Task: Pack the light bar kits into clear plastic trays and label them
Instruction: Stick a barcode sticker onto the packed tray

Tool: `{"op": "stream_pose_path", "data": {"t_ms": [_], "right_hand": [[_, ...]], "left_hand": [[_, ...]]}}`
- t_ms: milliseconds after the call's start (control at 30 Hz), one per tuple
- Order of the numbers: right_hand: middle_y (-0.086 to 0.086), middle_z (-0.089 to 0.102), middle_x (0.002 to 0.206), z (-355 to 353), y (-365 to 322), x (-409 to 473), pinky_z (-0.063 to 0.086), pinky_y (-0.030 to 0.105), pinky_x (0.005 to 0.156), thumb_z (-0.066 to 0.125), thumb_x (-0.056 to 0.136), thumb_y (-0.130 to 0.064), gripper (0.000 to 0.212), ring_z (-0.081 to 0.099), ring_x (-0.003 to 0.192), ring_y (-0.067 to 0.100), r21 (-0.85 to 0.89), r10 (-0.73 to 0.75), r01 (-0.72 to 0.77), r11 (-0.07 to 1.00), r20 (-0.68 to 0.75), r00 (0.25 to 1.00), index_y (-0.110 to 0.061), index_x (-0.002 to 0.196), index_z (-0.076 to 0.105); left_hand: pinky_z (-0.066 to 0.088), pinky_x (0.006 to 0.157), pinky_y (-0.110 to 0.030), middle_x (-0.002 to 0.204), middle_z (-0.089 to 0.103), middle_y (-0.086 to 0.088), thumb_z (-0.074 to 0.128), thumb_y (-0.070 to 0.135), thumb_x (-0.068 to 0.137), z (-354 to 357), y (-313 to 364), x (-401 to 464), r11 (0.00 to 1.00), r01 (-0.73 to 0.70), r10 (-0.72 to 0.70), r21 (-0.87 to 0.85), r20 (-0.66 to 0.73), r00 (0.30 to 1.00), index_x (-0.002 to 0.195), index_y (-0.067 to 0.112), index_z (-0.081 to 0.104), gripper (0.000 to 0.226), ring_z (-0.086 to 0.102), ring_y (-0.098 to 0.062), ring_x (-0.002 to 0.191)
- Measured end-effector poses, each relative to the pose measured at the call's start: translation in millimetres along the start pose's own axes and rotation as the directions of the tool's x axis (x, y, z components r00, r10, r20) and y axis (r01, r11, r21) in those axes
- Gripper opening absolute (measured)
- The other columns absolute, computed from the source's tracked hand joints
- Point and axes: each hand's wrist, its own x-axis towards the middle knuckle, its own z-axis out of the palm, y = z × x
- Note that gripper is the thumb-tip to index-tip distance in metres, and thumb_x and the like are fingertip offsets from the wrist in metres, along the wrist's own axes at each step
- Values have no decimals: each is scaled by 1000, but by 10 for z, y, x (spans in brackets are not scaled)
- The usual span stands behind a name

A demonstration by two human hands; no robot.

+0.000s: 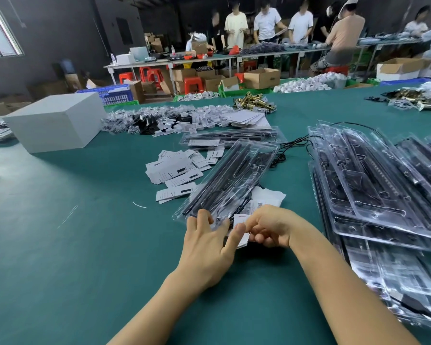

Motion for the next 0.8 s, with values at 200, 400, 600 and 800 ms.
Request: {"op": "stream_pose_path", "data": {"t_ms": [200,400,600,800], "right_hand": [[-1,51,43,14,-7,17,25,13,33,53,87,-8,21,37,31,7,83,-91,94,992,-36,995,-11,66,52],[3,55,54,105,-4,89,32,14,32,54,95,-10,23,49,31,4,126,-162,194,973,-226,961,-9,73,51],[1,60,42,240,9,198,39,22,39,53,95,-18,20,52,31,8,-22,-259,278,960,-442,859,-10,81,43],[17,64,89,332,40,279,55,46,73,60,90,-21,27,67,78,35,-194,-375,325,926,-591,714,-8,96,37]], "left_hand": [[23,97,-30,103,23,2,-23,84,64,-32,8,-15,1000,-5,5,17,10,1000,108,33,53,102,21,-19,96],[22,98,-27,105,23,2,-21,85,64,-27,15,-2,998,-9,9,67,5,1000,82,16,59,107,22,-19,98],[23,99,-30,108,22,4,-11,81,69,-19,9,-12,996,-7,6,88,21,1000,86,22,57,91,21,-19,101],[24,103,-32,122,26,0,-24,85,60,-10,30,-35,991,8,-6,136,-12,1000,99,21,60,113,24,-21,109]]}}
